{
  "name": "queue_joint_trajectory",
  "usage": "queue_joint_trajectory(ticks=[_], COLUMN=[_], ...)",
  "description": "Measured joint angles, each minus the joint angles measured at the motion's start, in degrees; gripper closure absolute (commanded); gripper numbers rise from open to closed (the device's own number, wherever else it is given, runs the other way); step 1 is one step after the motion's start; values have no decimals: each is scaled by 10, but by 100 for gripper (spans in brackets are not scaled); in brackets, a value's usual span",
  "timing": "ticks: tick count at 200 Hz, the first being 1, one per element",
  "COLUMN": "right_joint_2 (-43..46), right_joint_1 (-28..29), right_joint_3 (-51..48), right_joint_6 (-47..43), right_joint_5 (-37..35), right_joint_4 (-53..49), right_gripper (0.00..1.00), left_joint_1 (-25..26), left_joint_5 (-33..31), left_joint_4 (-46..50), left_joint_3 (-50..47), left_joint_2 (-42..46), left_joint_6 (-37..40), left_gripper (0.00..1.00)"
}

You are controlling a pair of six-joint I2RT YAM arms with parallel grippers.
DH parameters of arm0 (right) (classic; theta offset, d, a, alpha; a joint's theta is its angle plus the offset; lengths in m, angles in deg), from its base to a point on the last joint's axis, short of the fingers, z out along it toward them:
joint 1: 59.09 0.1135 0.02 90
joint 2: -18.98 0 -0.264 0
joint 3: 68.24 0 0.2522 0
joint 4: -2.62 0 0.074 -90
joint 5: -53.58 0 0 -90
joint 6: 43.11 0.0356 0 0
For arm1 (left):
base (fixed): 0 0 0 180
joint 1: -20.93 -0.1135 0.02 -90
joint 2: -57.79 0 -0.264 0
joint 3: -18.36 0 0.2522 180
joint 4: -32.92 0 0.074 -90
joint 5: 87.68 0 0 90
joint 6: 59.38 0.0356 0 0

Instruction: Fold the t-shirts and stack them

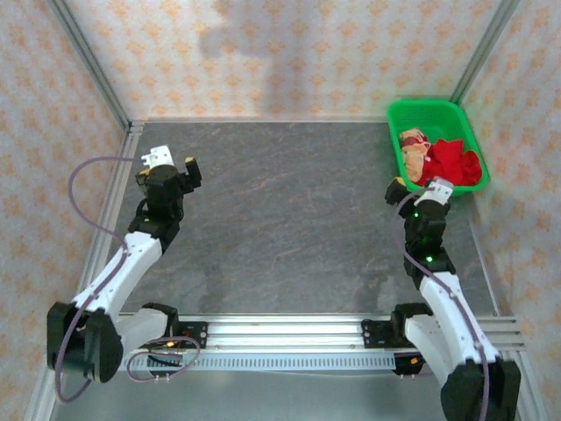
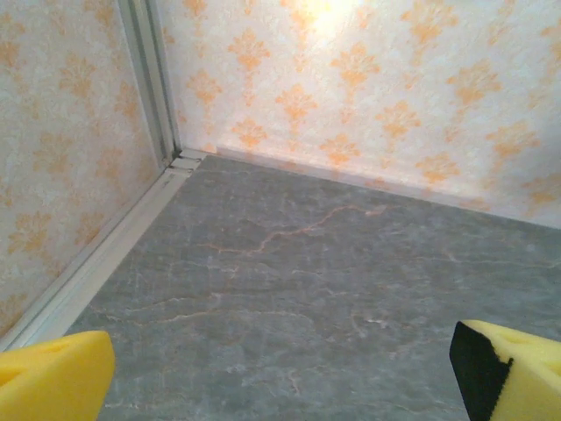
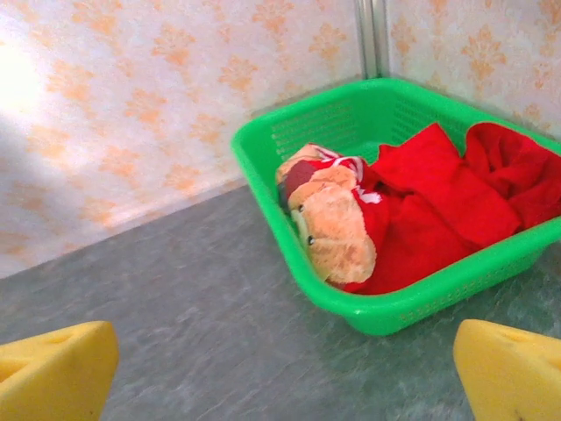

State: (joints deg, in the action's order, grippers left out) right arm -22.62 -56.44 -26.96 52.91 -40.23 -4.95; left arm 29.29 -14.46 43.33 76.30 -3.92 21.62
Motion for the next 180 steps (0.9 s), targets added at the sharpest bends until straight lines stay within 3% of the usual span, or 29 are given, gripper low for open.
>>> queue_joint_trajectory(ticks=[22,45,96,143,180], right_joint_2=[29,-10,-292,-530,-673], right_joint_1=[0,0,-29,-122,-149], right_joint_3=[74,185,499,750,864], right_joint_6=[41,75,106,130,122], right_joint_5=[32,69,155,185,182], right_joint_4=[-146,-286,-484,-593,-657], right_gripper=[1,1,1,11,19], left_joint_1=[3,5,26,60,101], left_joint_5=[19,62,184,270,313], left_joint_4=[118,242,417,473,487], left_joint_3=[61,146,322,389,417], left_joint_2=[26,26,-20,-31,-25], left_joint_6=[-38,-72,-92,-90,-85], left_gripper=[0,0,0,0,0])
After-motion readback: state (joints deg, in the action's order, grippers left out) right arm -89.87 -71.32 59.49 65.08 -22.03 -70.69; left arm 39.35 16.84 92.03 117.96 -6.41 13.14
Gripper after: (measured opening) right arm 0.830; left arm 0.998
